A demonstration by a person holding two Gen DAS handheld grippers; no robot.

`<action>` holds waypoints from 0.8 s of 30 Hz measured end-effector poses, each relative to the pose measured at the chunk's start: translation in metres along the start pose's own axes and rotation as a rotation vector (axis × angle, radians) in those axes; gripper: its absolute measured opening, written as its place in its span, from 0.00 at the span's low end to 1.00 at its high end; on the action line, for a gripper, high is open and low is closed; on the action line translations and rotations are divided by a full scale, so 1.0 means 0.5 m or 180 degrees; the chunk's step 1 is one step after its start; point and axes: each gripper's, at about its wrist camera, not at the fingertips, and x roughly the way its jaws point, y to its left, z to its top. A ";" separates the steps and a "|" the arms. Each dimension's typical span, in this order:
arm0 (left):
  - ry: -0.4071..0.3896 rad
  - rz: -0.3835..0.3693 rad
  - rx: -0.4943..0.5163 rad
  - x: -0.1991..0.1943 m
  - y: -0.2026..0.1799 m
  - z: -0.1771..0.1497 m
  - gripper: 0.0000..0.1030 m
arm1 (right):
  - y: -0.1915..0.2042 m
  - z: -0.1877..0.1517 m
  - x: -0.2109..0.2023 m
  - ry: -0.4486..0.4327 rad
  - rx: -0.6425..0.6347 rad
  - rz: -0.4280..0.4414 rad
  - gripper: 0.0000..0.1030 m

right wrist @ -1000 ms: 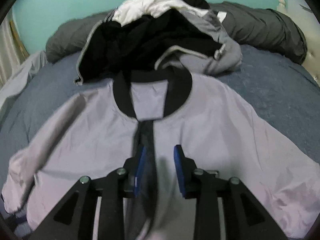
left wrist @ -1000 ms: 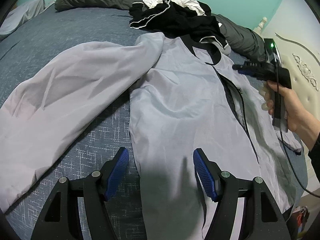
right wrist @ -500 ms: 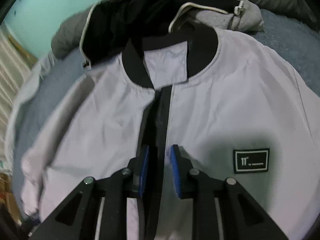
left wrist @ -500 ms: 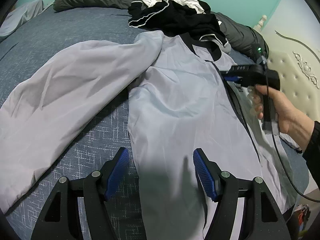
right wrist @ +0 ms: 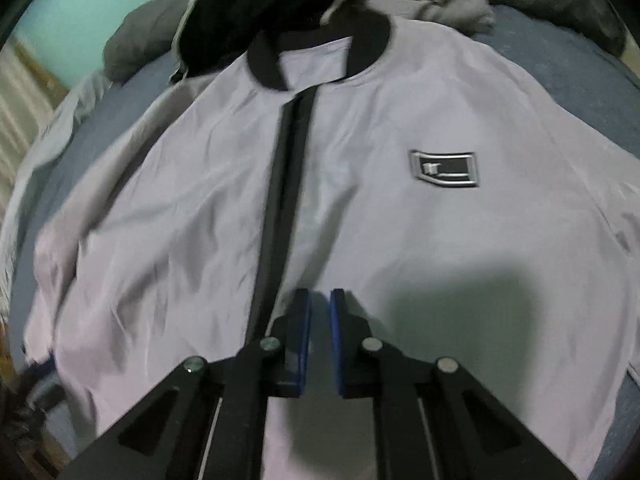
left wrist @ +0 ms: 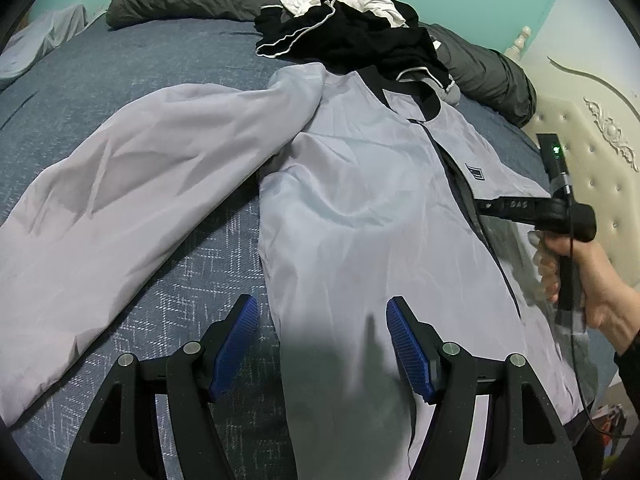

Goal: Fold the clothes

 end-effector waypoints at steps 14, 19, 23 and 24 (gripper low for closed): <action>0.0035 0.0085 0.0154 -0.058 -0.007 -0.048 0.69 | -0.061 -0.133 -0.239 -0.0116 0.0009 0.0088 0.08; 0.0155 -0.0038 0.0042 -0.114 -0.008 -0.087 0.69 | -0.144 -0.276 -0.347 -0.0020 0.0209 0.0163 0.21; 0.0339 -0.0083 0.0091 -0.156 -0.015 -0.133 0.69 | -0.189 -0.395 -0.392 0.0086 0.0310 0.0238 0.30; 0.0372 -0.0098 0.0075 -0.165 -0.013 -0.145 0.69 | -0.201 -0.418 -0.400 0.0103 0.0353 0.0256 0.30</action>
